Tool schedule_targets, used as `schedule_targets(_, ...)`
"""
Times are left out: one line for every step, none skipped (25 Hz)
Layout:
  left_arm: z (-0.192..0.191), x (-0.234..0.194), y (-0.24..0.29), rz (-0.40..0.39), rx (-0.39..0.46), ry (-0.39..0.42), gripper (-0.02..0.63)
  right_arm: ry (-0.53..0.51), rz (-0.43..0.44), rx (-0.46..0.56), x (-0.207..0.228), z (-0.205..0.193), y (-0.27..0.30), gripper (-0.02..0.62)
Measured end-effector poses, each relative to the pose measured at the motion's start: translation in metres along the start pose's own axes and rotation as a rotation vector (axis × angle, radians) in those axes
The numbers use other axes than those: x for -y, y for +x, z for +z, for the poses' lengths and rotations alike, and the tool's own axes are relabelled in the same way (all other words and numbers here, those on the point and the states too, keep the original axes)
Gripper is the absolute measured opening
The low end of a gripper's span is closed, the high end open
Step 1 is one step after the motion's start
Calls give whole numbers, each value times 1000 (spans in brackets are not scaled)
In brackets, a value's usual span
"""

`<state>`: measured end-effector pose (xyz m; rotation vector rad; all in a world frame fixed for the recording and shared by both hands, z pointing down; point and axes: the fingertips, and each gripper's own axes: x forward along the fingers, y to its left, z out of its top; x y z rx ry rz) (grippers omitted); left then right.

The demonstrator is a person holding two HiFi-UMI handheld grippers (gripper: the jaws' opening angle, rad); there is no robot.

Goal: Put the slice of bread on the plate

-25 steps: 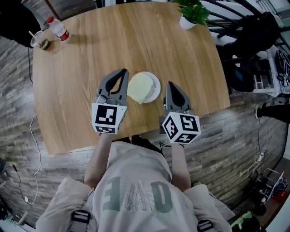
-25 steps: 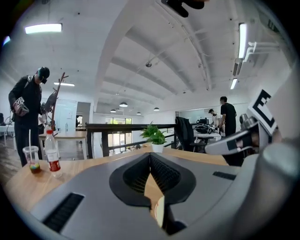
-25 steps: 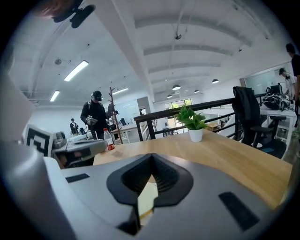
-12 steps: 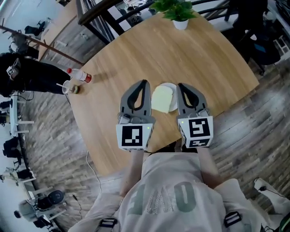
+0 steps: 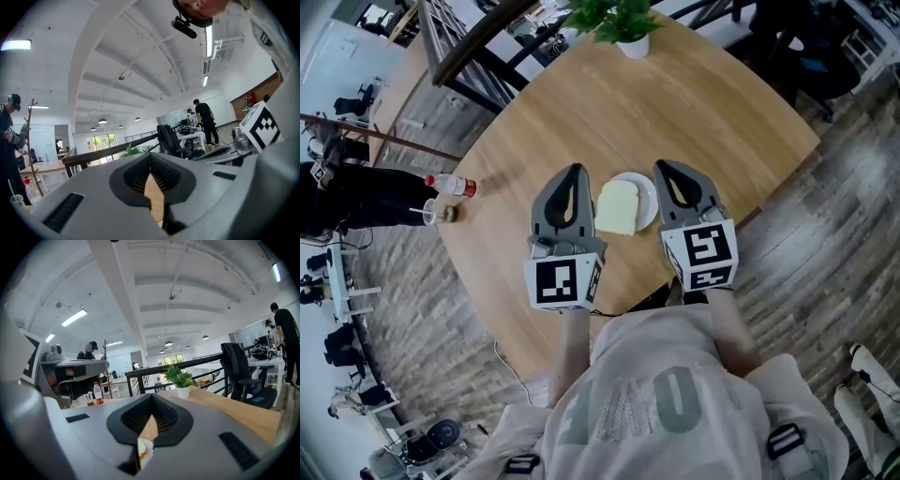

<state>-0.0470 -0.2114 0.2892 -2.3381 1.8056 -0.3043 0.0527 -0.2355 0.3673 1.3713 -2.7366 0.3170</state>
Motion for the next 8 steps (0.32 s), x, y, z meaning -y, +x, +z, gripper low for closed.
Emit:
schedule_targets(-1, -2, 0, 4, 0, -3, 9, -3, 5, 0, -1, 1, 1, 17)
schedule_targets(-2, -4, 1, 9, -2, -6, 9, -8, 11, -3, -2, 0, 2, 17)
schedule_targets(-3, -6, 0, 14, -4, -7, 9, -17, 15, -10, -4, -3, 3, 17)
schedule_targets(-5, -8, 0, 18, -7, -8, 9, -25, 18, -21, -6, -6, 4, 17)
schedule_targets(-6, -10, -1, 21, -11, -7, 9, -31, 19, -33, -9, -9, 5, 17)
schedule_targets(-7, -13, -2, 23, -15, -6, 9, -35, 20, -44, -12, -11, 5, 17)
schedule_targets(-8, -16, -3, 24, -18, -4, 9, -37, 20, -55, -15, -14, 6, 17)
schedule_targets(-9, -18, -4, 25, -22, -2, 9, -40, 20, -65, -18, -16, 6, 17)
